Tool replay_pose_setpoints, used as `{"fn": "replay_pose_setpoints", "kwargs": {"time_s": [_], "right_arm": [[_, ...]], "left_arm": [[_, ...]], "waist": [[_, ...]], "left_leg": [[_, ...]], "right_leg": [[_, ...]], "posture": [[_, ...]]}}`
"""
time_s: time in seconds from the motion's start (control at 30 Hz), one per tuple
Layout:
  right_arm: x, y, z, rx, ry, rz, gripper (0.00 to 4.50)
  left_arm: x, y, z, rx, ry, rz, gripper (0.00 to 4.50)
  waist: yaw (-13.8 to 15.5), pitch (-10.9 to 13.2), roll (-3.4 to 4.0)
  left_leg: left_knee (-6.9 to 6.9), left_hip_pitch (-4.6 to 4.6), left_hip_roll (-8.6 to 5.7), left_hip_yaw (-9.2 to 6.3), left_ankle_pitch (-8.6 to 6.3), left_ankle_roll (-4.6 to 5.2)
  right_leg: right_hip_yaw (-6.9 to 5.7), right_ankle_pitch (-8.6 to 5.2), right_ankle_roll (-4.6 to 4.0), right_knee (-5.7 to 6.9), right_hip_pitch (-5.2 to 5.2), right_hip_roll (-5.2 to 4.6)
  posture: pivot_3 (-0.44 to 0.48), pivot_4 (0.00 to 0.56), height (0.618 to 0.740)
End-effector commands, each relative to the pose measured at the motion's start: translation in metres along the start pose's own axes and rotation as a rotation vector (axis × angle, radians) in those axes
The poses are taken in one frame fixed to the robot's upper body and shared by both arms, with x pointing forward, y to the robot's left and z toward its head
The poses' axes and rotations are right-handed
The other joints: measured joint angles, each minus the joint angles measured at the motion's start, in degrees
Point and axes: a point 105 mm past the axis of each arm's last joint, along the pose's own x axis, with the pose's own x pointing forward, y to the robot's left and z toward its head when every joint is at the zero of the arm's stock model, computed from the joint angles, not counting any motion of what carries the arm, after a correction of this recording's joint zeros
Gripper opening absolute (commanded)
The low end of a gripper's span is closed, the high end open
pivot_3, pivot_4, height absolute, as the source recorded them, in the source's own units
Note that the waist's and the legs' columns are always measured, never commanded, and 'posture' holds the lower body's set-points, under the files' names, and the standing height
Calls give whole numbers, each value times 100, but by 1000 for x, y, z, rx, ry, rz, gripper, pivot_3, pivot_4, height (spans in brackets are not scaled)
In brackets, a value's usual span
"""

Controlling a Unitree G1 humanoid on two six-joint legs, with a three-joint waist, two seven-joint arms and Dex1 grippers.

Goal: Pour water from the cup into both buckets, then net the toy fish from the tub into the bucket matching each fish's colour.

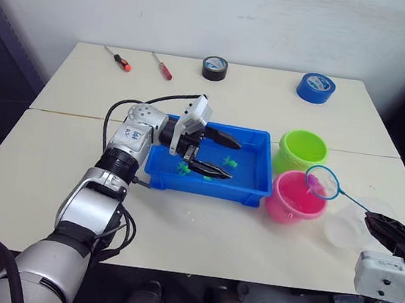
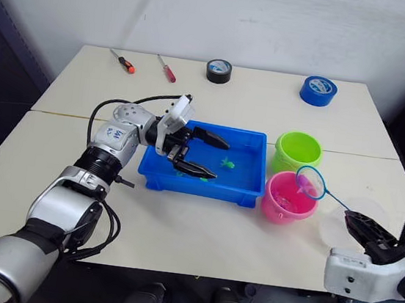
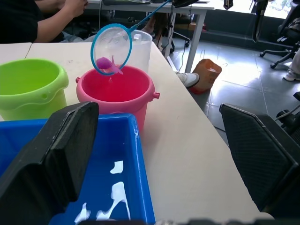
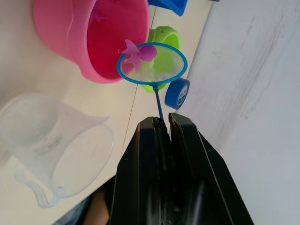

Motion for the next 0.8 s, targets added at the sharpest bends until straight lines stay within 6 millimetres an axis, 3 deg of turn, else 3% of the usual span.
{"fn": "replay_pose_setpoints", "kwargs": {"time_s": [0.03, 0.3, 0.6, 0.8], "right_arm": [[-3, -2, -3, -121, 22, -7, 0], [-7, -1, 0, -164, -8, 25, 0], [-8, -23, -2, -112, 8, -65, 0], [-8, -27, -1, -83, -18, -76, 0]], "left_arm": [[-4, -4, 6, 36, 5, -38, 4467], [-7, -2, -2, -9, 24, -30, 4467], [-1, 2, 2, 17, 17, -25, 4467], [-2, 3, 4, 33, 16, -15, 4467]], "waist": [[-3, 0, 0], [-18, 0, -1], [-16, 1, -1], [-15, 1, -1]], "left_leg": [[0, 0, 1, 0, 0, 0], [-11, 31, 1, 4, 0, 1], [-10, 35, 1, 0, -1, 1], [-11, 37, 1, 0, -2, 2]], "right_leg": [[0, 0, 0, 0, 0, 0], [3, 0, 0, -2, 25, 2], [0, 0, 0, -6, 37, -1], [0, 0, 0, -7, 38, -1]], "posture": [[0, 150, 736], [0, 150, 736], [0, 150, 736], [0, 150, 736]]}}
